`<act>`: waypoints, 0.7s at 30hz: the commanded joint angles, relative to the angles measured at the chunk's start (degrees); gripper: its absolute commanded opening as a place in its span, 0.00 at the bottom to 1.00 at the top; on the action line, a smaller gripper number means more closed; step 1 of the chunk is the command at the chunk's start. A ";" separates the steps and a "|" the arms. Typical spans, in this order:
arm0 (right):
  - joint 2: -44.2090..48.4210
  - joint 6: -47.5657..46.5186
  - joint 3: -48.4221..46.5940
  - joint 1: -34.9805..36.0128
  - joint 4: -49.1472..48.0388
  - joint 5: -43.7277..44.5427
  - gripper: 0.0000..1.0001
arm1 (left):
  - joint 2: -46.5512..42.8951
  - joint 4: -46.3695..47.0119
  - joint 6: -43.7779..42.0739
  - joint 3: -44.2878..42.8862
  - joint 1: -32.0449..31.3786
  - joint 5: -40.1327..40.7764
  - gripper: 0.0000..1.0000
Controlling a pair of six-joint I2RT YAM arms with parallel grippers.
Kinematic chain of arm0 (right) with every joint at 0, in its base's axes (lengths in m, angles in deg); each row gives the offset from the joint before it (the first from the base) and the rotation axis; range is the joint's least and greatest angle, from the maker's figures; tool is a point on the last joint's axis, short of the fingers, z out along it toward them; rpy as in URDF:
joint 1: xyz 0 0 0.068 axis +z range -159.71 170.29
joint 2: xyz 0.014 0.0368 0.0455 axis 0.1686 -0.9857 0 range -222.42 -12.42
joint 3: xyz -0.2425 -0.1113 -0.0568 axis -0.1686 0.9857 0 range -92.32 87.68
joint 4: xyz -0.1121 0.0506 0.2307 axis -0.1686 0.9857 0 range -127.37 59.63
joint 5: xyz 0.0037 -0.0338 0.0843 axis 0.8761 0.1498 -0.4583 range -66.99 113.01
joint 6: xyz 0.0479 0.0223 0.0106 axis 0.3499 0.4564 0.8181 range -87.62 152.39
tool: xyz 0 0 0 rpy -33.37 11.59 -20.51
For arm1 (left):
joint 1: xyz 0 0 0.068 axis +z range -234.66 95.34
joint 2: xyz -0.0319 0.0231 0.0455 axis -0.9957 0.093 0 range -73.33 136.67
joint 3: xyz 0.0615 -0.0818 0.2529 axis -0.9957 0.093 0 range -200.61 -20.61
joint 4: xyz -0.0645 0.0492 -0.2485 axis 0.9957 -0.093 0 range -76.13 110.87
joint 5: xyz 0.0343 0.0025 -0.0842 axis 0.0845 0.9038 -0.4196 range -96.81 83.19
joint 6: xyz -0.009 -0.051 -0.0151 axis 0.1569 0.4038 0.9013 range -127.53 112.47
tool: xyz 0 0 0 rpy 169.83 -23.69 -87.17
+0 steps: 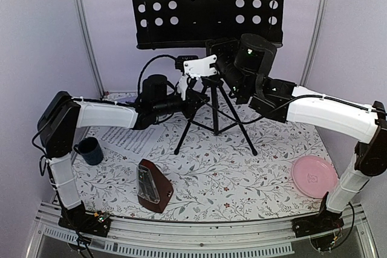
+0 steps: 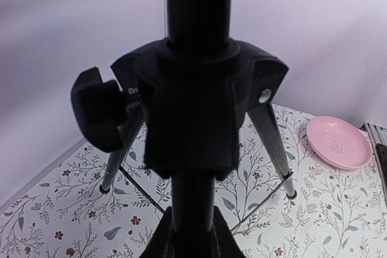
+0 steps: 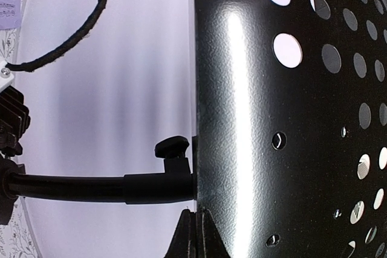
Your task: Set up the instrument practice props
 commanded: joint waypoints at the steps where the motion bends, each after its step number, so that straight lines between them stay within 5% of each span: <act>1: 4.84 -3.22 -8.58 -0.59 -20.36 -0.94 0.00 | 2.89 -5.28 -1.15 -0.85 -0.91 1.11 0.00; 10: 8.46 -5.16 -4.06 -1.81 -23.15 2.27 0.00 | 9.97 -16.27 -4.49 -13.47 -1.93 1.44 0.00; 21: 17.40 3.31 13.51 -5.42 -22.55 7.09 0.00 | 12.25 -20.93 -5.38 -16.29 -2.31 1.28 0.00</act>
